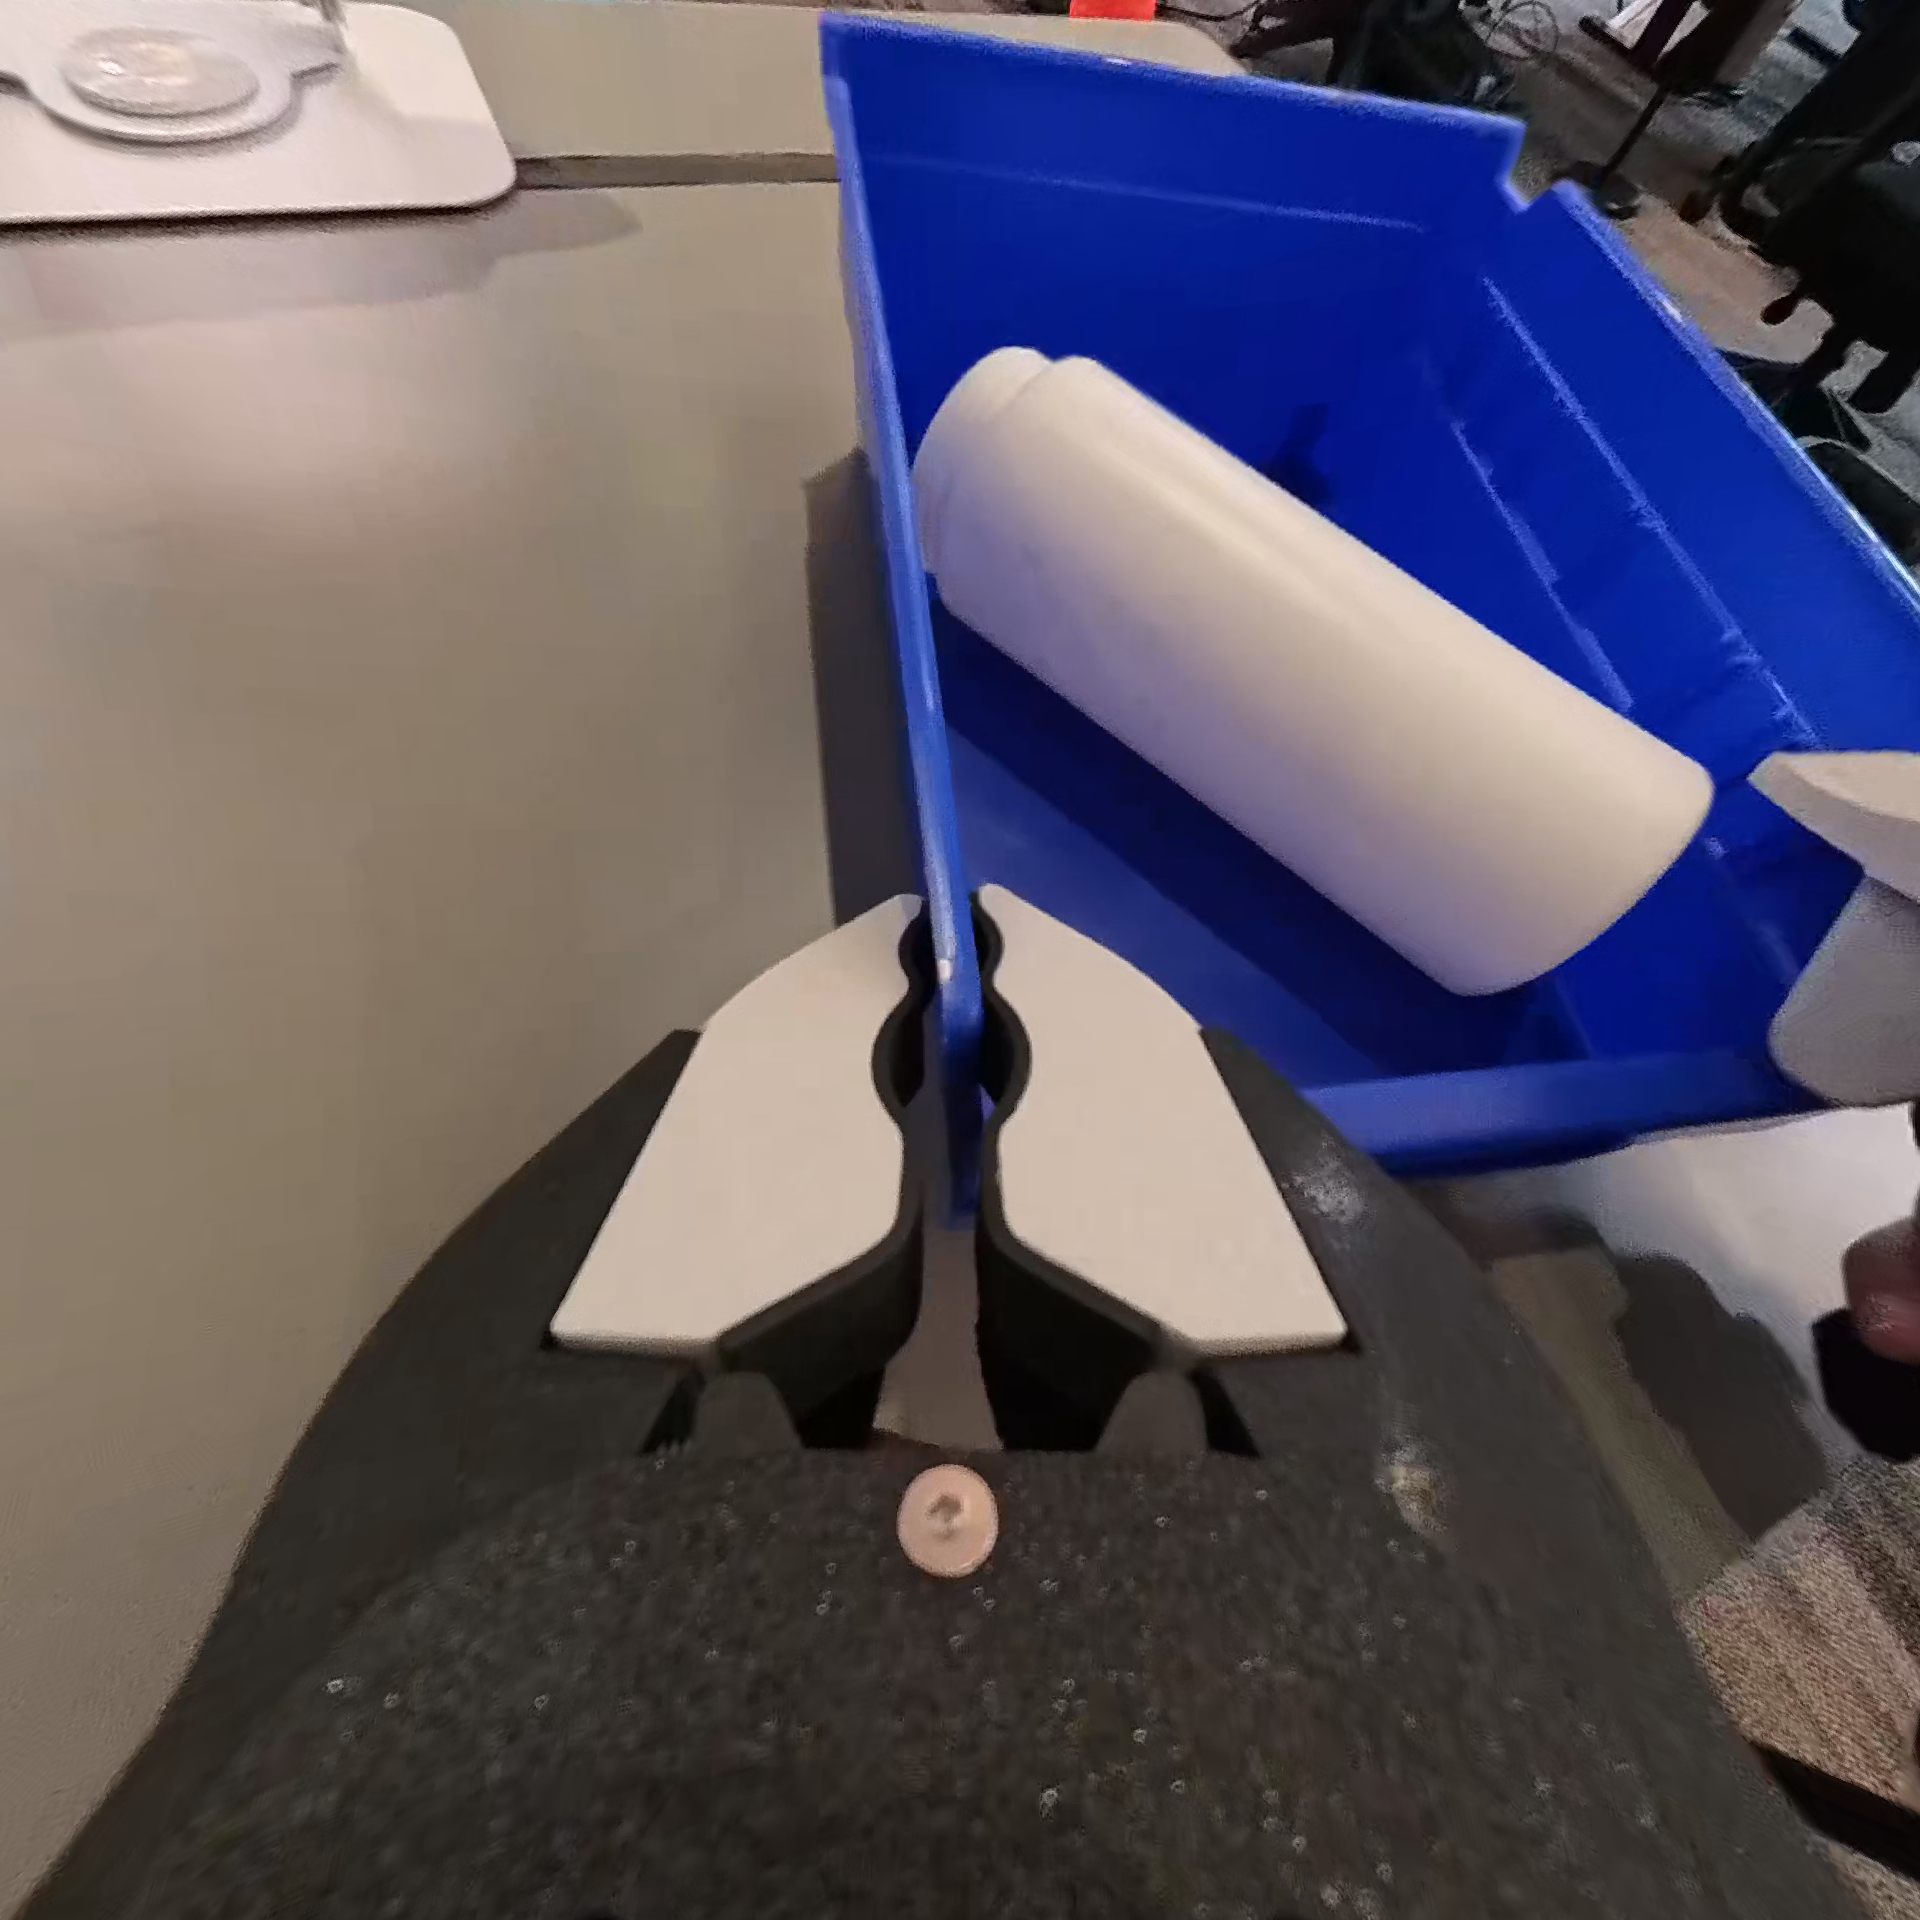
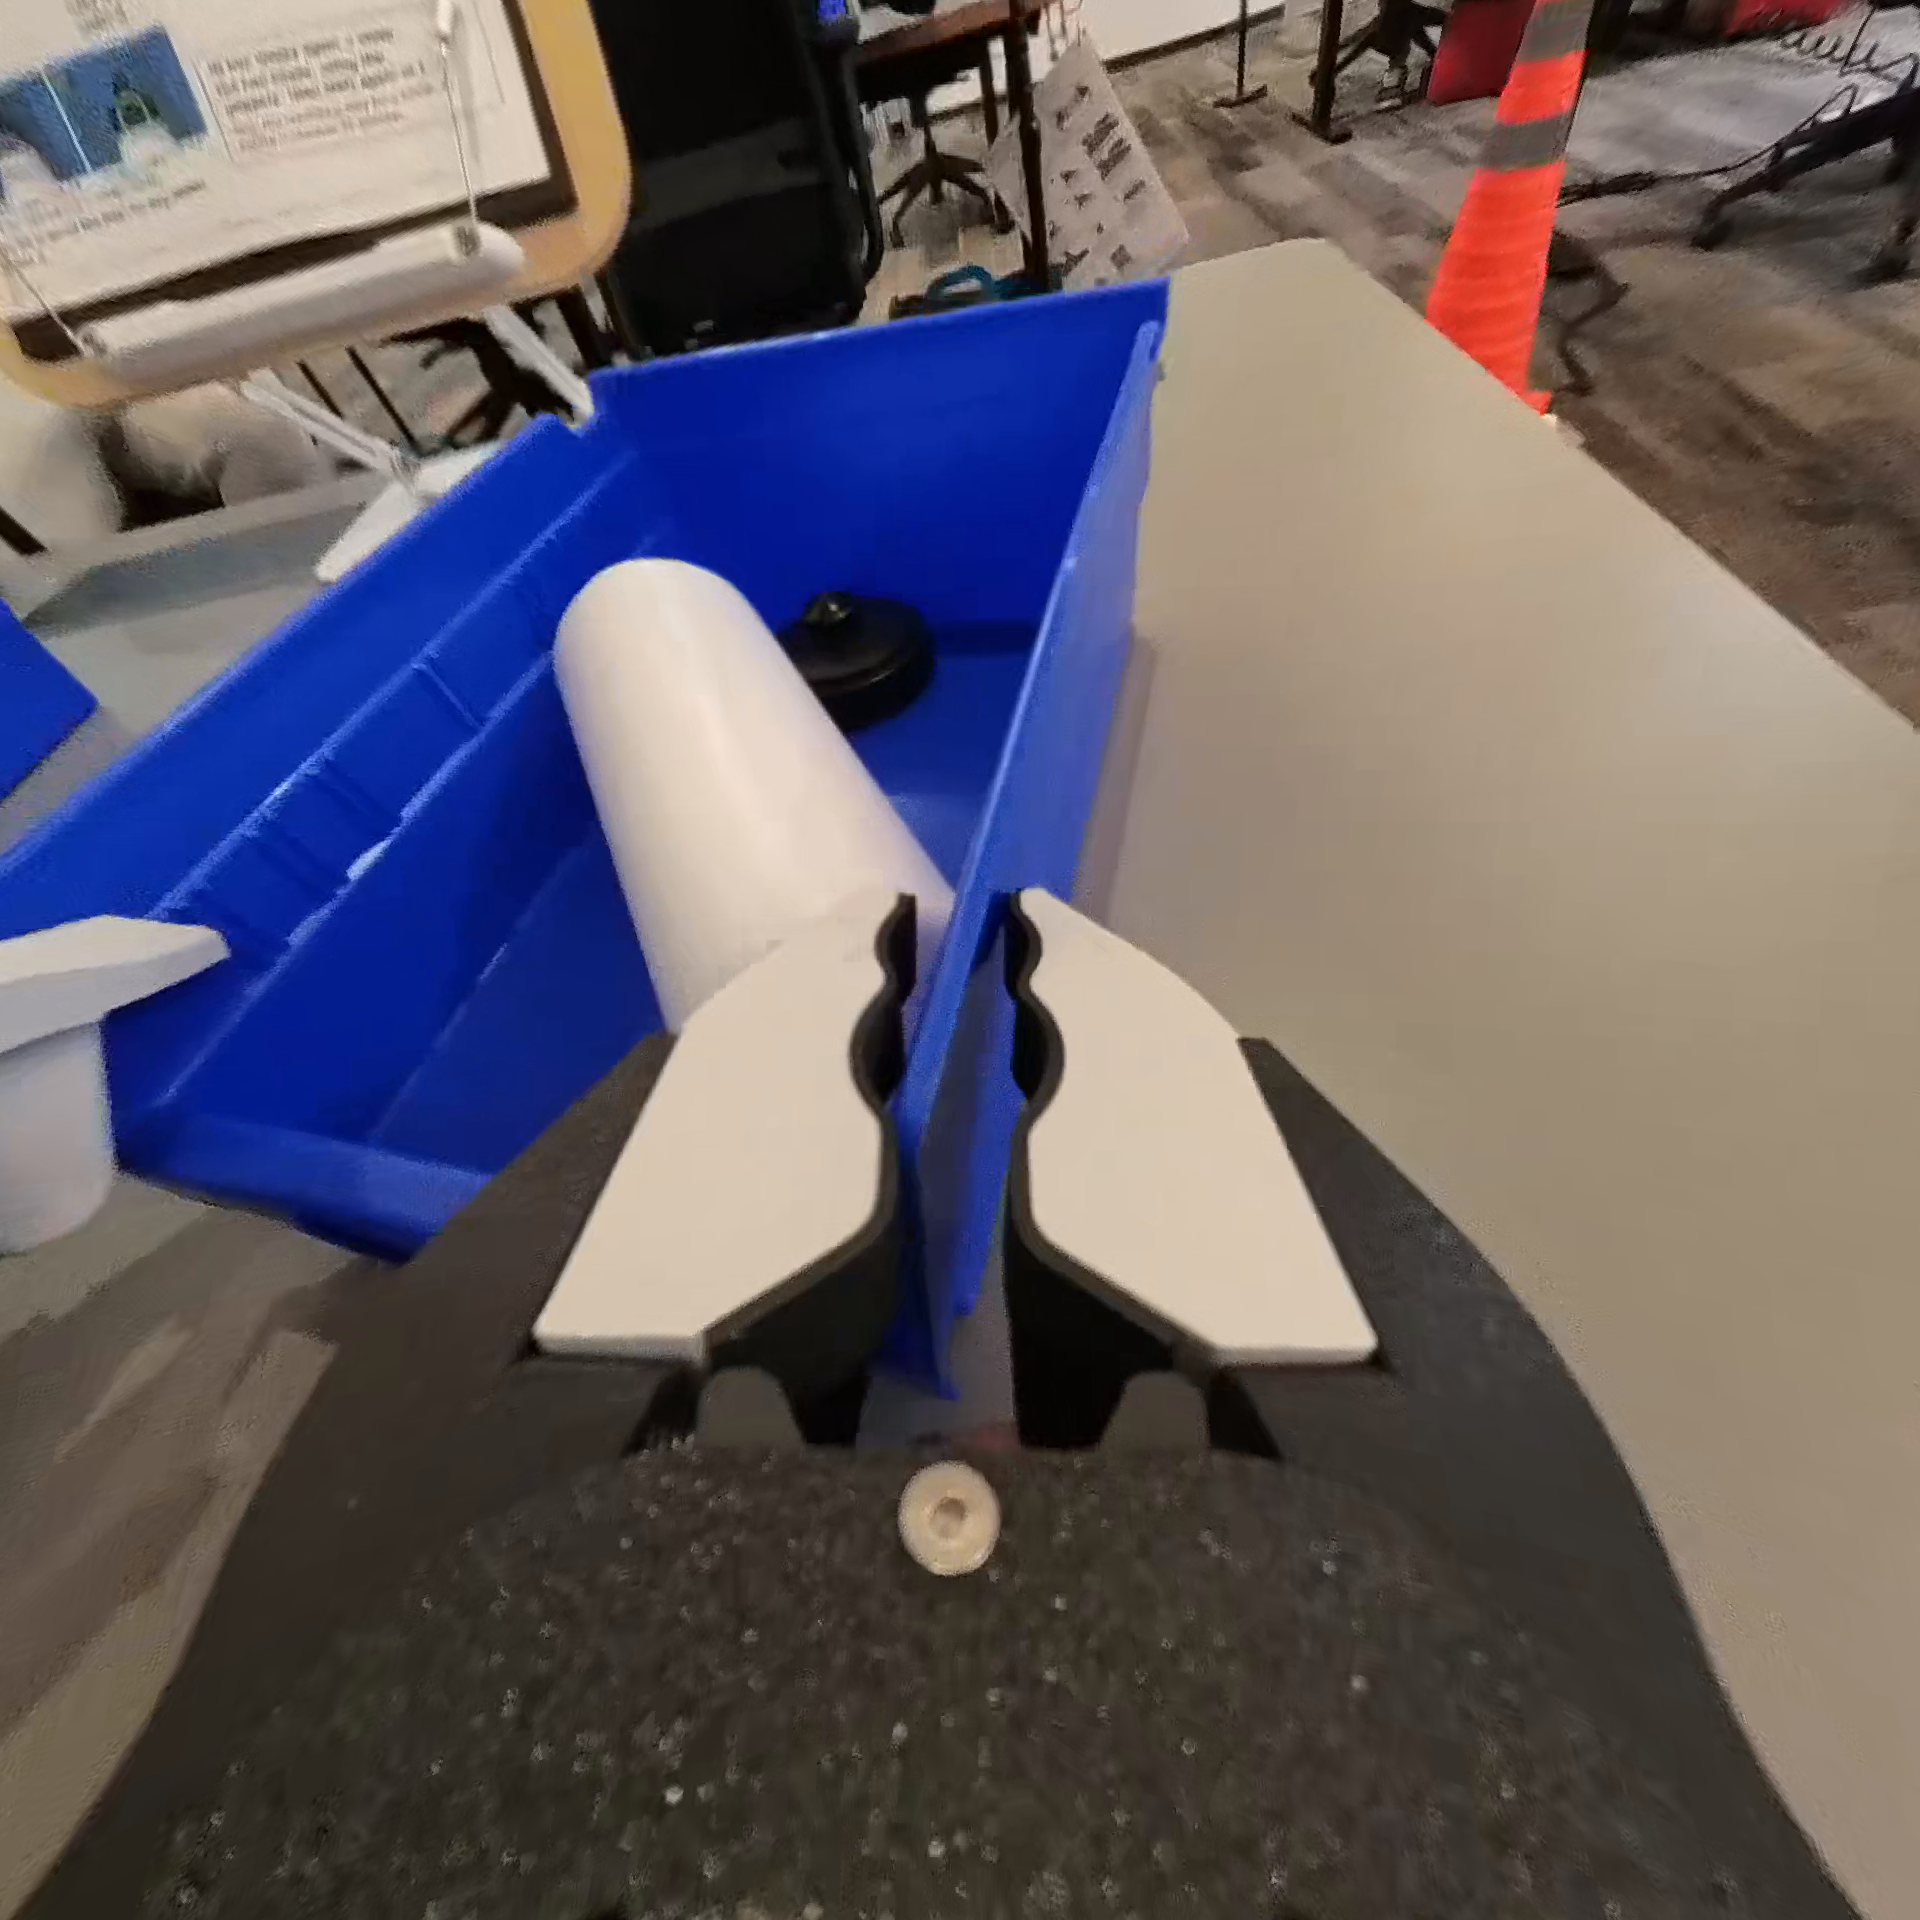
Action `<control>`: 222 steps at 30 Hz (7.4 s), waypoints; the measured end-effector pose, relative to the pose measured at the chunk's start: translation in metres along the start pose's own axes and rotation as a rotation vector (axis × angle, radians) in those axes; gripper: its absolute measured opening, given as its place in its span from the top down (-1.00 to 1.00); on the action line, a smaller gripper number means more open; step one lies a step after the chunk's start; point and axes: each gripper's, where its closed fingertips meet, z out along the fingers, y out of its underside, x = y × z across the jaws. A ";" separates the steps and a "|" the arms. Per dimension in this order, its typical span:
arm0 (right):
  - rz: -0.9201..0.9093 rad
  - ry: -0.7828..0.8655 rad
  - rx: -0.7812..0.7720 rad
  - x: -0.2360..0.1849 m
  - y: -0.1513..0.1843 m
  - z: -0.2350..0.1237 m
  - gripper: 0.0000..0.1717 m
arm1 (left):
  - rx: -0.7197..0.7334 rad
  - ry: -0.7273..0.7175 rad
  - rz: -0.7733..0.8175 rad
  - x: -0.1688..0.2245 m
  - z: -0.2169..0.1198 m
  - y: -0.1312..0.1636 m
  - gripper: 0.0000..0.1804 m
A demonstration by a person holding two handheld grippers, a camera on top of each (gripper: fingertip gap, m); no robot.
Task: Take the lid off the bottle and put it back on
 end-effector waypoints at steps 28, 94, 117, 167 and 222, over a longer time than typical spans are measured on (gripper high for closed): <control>-0.148 -0.767 -0.325 -0.252 0.065 -0.020 0.49 | 0.076 0.191 -0.204 -0.206 -0.169 -0.005 0.07; -0.194 0.108 0.036 0.081 -0.065 0.068 0.98 | 0.078 -0.135 -0.137 0.046 0.091 -0.072 0.95; -0.019 0.144 0.160 0.131 -0.096 0.048 0.51 | 0.252 0.258 -0.043 0.026 -0.034 -0.087 0.37; -0.305 -0.345 -0.192 -0.506 0.091 0.123 0.91 | 0.327 -0.440 -0.255 -0.504 -0.172 -0.002 0.97; -0.342 -0.188 0.035 -0.077 0.015 0.003 0.40 | 0.091 -0.047 -0.181 -0.256 -0.144 0.036 0.18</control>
